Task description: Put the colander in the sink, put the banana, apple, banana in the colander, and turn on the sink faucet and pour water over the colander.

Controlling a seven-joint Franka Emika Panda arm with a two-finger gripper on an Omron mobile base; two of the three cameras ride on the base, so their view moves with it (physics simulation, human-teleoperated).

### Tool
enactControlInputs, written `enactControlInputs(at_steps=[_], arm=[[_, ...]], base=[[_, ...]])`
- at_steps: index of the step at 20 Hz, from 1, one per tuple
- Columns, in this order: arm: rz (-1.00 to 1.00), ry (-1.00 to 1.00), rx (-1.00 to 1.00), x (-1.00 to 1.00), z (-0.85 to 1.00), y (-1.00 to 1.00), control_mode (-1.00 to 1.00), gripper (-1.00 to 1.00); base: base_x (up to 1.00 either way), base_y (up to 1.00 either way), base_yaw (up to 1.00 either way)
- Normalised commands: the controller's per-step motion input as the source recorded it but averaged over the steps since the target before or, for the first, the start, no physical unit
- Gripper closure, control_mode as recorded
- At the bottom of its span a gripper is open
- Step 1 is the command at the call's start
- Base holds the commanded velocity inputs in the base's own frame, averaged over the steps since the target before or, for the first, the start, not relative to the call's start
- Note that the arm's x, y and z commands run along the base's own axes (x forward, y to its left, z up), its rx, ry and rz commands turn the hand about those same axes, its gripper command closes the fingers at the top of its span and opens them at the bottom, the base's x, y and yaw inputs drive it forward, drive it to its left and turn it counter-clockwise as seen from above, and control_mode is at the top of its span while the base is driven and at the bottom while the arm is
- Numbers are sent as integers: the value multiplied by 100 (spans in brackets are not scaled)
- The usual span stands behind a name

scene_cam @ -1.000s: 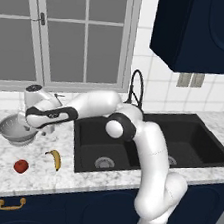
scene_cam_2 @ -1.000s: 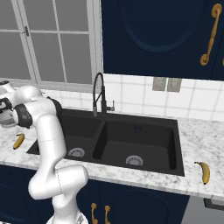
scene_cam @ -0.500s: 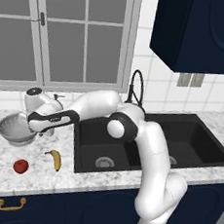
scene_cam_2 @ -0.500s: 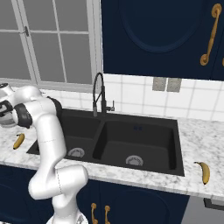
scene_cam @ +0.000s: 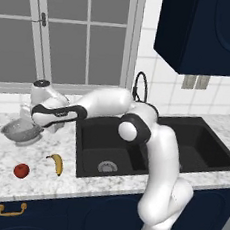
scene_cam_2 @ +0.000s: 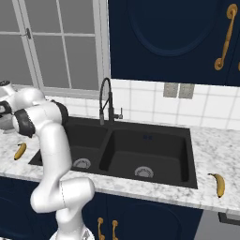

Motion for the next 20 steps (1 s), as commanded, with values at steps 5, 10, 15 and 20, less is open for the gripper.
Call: enactControlInputs(at_steps=[5,10,15,20], arm=[[7,0,3,-51,68,-20,-100,100],[2,0,0,-55,61,-33,-100,100],[0,0,8,-50,50,-55,-100,100],[-20,2,14,-56,21,-72,-100,100]], base=[[0,0,0],[0,0,0],[0,0,0],[0,0,0]])
